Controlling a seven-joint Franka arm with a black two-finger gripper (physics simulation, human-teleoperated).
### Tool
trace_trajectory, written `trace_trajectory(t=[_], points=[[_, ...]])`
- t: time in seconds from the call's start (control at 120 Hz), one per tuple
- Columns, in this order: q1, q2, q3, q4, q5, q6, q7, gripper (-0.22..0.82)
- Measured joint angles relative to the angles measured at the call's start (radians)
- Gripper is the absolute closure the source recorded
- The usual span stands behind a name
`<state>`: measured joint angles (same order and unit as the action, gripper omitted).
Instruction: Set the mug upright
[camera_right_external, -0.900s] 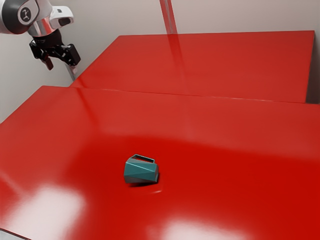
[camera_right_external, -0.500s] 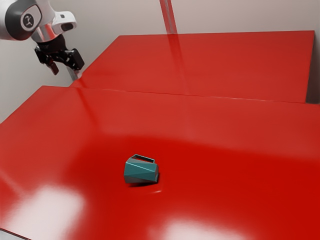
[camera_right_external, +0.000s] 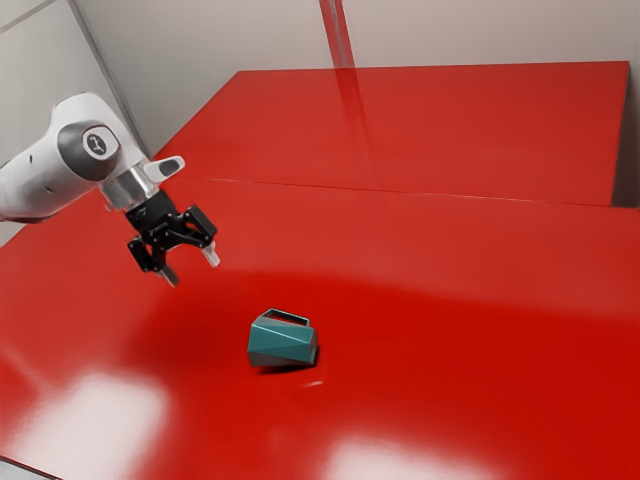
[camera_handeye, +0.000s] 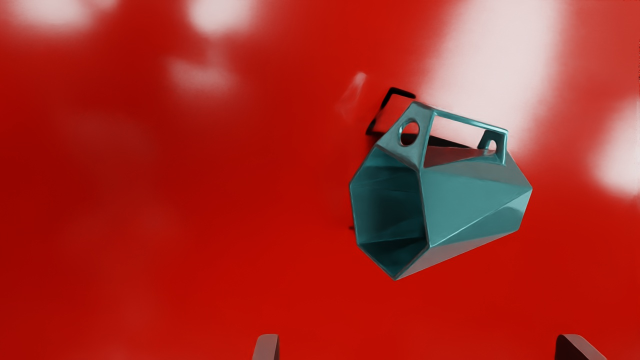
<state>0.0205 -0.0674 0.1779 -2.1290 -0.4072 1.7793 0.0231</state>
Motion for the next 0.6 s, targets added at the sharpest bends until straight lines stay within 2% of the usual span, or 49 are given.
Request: trace_trajectory(t=[0.292, 0.6], points=[[-0.005, 0.135, -0.003, -0.021, -0.13, 0.036, -0.02, 0.0], [-0.01, 0.187, -0.029, -0.068, -0.229, 0.053, -0.032, 0.0]])
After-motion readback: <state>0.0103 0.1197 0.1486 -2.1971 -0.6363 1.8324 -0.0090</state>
